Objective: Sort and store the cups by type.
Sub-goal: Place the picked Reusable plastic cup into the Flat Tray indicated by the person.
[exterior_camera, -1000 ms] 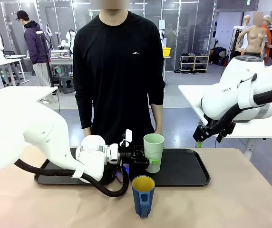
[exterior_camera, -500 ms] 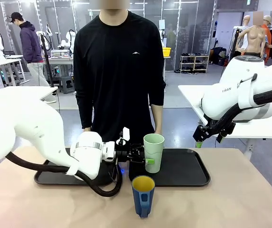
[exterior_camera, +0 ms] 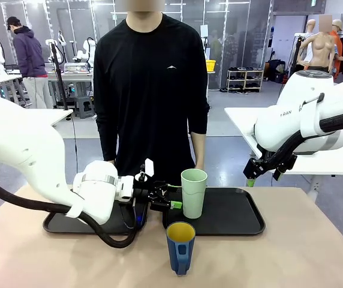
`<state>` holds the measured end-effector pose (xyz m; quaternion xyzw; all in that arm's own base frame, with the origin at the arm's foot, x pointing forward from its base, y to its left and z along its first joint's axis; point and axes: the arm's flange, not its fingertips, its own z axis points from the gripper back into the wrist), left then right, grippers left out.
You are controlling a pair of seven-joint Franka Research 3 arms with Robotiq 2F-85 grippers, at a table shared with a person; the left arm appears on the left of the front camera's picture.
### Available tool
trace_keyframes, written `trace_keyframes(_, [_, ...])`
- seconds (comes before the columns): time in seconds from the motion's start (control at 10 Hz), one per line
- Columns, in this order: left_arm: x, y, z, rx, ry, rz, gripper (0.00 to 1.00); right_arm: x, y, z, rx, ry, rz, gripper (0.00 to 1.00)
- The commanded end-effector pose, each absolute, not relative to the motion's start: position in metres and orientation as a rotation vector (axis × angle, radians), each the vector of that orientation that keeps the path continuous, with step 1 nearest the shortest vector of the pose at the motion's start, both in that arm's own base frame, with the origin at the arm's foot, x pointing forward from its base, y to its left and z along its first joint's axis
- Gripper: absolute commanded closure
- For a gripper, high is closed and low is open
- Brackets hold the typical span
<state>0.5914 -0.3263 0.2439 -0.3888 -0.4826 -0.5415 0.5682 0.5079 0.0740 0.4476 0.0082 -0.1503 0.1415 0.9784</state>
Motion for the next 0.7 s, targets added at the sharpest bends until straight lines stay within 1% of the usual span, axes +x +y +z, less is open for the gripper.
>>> trace_keyframes(0.0, [0.58, -0.314, 0.251, -0.874, -1.115, -1.268, 0.0, 0.507, 0.073, 0.448, 0.02, -0.314, 0.282, 0.0])
trace_keyframes(0.2, [0.576, -0.305, 0.253, -0.874, -1.117, -1.254, 0.0, 0.507, 0.073, 0.448, 0.02, -0.314, 0.282, 0.0])
trace_keyframes(0.3, [0.588, -0.313, 0.249, -0.893, -1.127, -1.262, 0.0, 0.507, 0.073, 0.448, 0.02, -0.314, 0.282, 0.0])
trace_keyframes(0.6, [0.588, -0.313, 0.249, -0.893, -1.127, -1.262, 0.0, 0.507, 0.073, 0.448, 0.02, -0.314, 0.282, 0.0])
